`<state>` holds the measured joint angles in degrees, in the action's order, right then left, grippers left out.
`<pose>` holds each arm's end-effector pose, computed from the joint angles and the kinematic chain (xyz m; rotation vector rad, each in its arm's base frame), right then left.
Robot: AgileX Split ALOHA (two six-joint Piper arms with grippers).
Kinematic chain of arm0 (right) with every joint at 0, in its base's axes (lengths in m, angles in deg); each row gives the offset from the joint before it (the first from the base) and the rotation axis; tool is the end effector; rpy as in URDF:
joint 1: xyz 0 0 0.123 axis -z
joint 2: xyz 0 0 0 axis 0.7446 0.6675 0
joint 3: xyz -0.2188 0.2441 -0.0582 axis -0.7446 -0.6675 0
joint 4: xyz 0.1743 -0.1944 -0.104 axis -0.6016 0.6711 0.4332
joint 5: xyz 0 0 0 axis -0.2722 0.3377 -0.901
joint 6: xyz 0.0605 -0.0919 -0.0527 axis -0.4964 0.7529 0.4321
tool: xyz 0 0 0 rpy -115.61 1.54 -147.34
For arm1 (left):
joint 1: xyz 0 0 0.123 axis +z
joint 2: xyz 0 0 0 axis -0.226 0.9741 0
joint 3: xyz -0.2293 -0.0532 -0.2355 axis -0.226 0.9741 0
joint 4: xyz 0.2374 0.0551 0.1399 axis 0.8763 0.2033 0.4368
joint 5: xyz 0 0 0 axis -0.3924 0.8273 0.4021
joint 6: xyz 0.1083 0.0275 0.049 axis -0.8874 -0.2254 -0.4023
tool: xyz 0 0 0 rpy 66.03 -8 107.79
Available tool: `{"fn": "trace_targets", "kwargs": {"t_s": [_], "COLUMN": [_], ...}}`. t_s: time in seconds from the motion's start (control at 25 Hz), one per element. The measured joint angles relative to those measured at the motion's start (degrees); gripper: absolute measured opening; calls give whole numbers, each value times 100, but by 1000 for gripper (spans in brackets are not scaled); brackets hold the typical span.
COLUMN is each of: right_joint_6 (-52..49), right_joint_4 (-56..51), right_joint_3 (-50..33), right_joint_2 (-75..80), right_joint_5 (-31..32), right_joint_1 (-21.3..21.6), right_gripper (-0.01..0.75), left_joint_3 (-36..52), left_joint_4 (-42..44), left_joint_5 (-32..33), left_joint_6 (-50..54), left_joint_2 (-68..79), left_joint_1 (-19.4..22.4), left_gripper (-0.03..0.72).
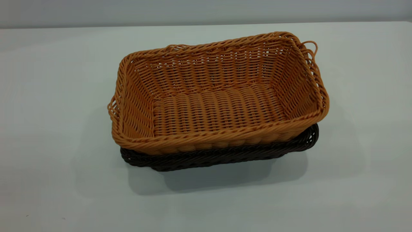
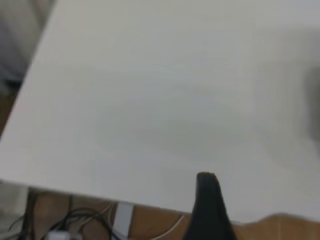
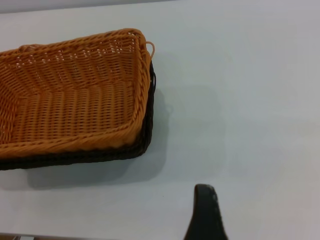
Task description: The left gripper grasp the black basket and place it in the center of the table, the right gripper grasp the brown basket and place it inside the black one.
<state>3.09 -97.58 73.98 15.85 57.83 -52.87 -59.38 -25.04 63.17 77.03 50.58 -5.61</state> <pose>-0.0049 0.0168 0.2580 -0.0835 2.1445 0.2472 -0.0076 0.0019 0.2681 -0.2197 2.0990 0.0644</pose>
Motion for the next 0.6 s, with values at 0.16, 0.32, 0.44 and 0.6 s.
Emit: {"fn": "trace_targets", "kwargs": {"t_s": [0.16, 0.32, 0.44, 0.6], "right_joint_6": [0, 0, 0, 0], "right_joint_4": [-6, -6, -10, -12], "right_joint_3": [0, 0, 0, 0], "right_joint_2": [0, 0, 0, 0], "right_joint_5": [0, 0, 0, 0], "right_joint_1": [0, 0, 0, 0], "right_gripper": [475, 475, 475, 475], "left_joint_3": [0, 0, 0, 0], "left_joint_4": [0, 0, 0, 0], "left_joint_5": [0, 0, 0, 0], "left_joint_6": [0, 0, 0, 0], "left_joint_2": [0, 0, 0, 0], "left_joint_1": [279, 279, 279, 279], "left_gripper": [494, 494, 494, 494]}}
